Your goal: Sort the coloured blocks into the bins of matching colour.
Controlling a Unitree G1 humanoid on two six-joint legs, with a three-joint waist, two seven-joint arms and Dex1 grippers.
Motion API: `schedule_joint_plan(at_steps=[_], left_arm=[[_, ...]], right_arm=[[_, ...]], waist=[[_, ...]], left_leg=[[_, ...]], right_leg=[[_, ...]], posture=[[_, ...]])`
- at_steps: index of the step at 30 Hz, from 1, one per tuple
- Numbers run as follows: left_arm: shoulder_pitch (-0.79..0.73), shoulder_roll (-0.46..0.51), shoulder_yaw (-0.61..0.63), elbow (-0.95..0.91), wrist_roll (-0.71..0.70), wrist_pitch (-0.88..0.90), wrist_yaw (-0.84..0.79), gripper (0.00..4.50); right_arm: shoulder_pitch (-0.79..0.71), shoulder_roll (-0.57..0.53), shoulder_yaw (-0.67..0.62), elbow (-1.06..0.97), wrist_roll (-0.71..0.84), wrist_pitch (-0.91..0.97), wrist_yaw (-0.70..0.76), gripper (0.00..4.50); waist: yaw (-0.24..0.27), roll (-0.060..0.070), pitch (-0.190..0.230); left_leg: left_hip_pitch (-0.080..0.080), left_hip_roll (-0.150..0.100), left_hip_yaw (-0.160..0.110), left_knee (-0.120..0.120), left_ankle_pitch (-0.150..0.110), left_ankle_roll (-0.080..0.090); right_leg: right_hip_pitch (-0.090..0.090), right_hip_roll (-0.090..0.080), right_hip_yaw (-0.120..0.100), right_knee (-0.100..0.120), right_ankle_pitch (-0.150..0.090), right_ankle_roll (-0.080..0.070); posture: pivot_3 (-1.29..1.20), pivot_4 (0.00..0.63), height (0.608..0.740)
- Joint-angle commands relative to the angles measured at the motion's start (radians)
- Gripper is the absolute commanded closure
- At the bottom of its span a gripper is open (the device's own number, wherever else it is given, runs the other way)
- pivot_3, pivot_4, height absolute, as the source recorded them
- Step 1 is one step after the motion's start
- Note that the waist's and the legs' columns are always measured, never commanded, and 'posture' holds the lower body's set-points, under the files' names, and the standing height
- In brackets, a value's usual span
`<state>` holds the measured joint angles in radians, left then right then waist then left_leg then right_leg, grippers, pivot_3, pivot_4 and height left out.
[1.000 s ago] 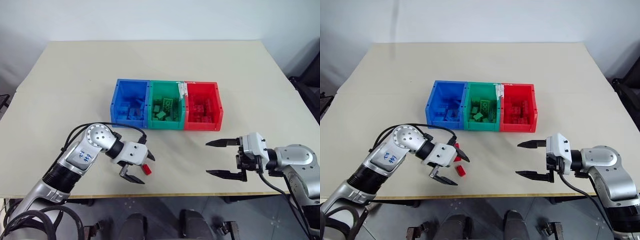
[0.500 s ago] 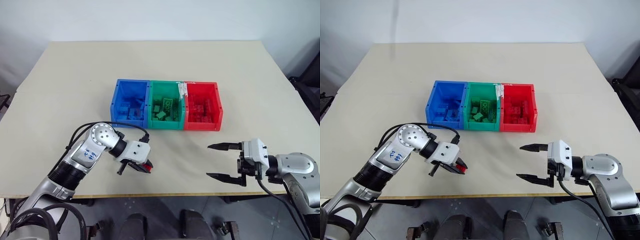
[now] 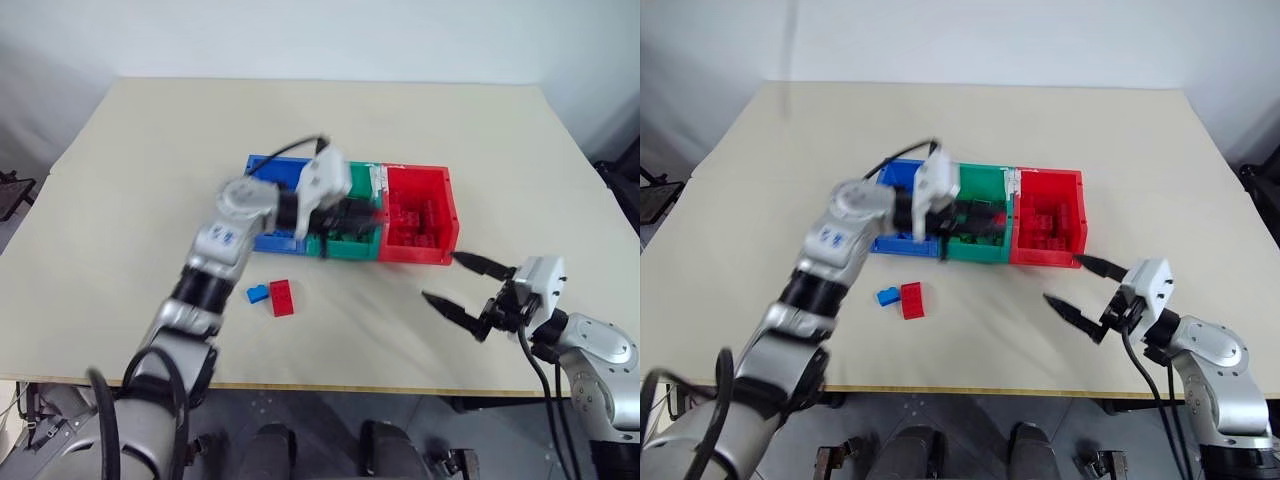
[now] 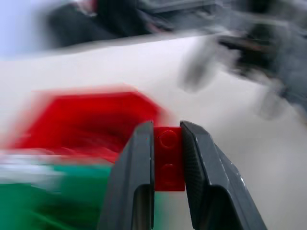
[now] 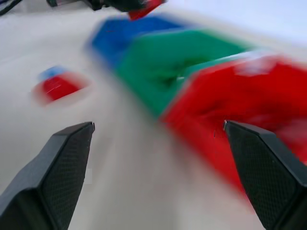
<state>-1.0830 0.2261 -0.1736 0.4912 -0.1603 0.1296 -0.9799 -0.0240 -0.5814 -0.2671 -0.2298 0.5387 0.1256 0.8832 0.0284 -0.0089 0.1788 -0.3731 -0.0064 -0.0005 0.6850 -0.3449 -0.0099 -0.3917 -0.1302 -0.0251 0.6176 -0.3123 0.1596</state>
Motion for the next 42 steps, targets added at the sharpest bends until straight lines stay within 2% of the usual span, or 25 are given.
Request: schedule_joint_plan(at_steps=[1,6,12,14,19,23,30,35,38,42], left_arm=[[-0.144,-0.086,0.042,0.283,0.040,-0.168,0.124,4.04],[-0.271,-0.178,0.071,0.601,0.067,-0.289,0.164,4.04],[-0.288,-0.206,0.082,0.722,0.102,-0.330,0.175,4.04],[-0.283,-0.209,0.103,0.727,0.089,-0.320,0.169,3.29],[-0.239,-0.193,0.151,0.645,0.042,-0.373,0.047,1.83],[-0.180,-0.147,0.161,0.545,0.031,-0.364,-0.026,1.83],[0.108,0.078,0.202,0.085,-0.043,-0.181,-0.098,1.83],[0.393,0.268,0.290,-0.366,-0.199,0.017,-0.140,1.83],[0.640,0.397,0.409,-0.574,-0.291,0.127,-0.146,1.24],[1.018,0.476,0.645,-0.698,-0.335,0.102,-0.154,0.03]], right_arm=[[0.004,0.013,-0.060,-0.024,0.011,0.008,-0.078,0.00],[0.037,0.018,-0.061,-0.059,0.006,0.007,-0.110,0.00],[0.089,0.018,-0.061,-0.113,0.011,0.007,-0.125,0.00],[0.096,0.016,-0.054,-0.124,0.009,0.008,-0.124,0.00],[0.061,0.008,-0.021,-0.088,0.006,-0.008,-0.079,0.00],[0.012,0.005,0.007,-0.028,-0.003,-0.030,-0.025,0.00],[-0.151,0.004,0.112,0.121,-0.038,-0.056,0.101,0.00],[-0.186,-0.015,0.161,0.132,-0.050,-0.065,0.181,0.00],[-0.202,-0.048,0.191,0.144,-0.064,-0.075,0.255,0.00],[-0.235,-0.086,0.239,0.160,-0.087,-0.100,0.353,0.00]], waist=[[-0.001,0.000,0.000],[-0.005,0.000,0.000],[-0.004,0.000,0.000],[-0.004,0.000,0.000],[-0.004,0.000,0.000],[-0.007,0.000,0.000],[-0.042,0.001,0.000],[-0.038,0.001,0.000],[-0.040,0.001,-0.001],[-0.052,0.001,0.000]], left_leg=[[0.000,0.000,0.001,0.000,0.000,0.000],[0.000,0.001,0.004,-0.003,0.000,0.001],[0.000,0.001,0.006,-0.003,0.000,0.001],[-0.001,0.001,0.006,-0.003,0.000,0.001],[-0.001,0.001,0.006,-0.003,0.000,0.001],[-0.001,0.001,0.006,-0.002,0.000,0.001],[0.003,0.003,0.007,-0.002,0.000,0.001],[0.001,0.003,0.000,-0.001,0.000,0.001],[0.002,0.002,-0.004,-0.001,0.000,0.001],[0.003,0.004,-0.005,-0.002,-0.001,0.000]], right_leg=[[0.000,0.000,0.000,0.000,0.000,0.000],[-0.001,0.000,0.000,-0.004,0.000,0.000],[-0.002,0.000,0.000,-0.004,0.000,0.001],[-0.002,0.000,0.000,-0.004,0.001,0.001],[-0.002,0.000,0.001,-0.004,0.001,0.002],[-0.002,0.000,0.001,-0.004,0.001,0.002],[-0.003,0.001,0.001,0.001,0.000,0.001],[-0.004,-0.001,0.001,0.002,0.000,0.000],[-0.003,-0.002,0.001,0.002,0.000,0.000],[-0.002,-0.002,0.001,0.001,0.000,0.000]], posture=[[0.00,0.150,0.740],[0.00,0.150,0.740],[0.00,0.150,0.740],[0.00,0.150,0.740],[0.00,0.150,0.740],[0.00,0.150,0.740],[0.00,0.150,0.740],[0.00,0.150,0.740],[0.00,0.150,0.740],[0.00,0.150,0.740]])
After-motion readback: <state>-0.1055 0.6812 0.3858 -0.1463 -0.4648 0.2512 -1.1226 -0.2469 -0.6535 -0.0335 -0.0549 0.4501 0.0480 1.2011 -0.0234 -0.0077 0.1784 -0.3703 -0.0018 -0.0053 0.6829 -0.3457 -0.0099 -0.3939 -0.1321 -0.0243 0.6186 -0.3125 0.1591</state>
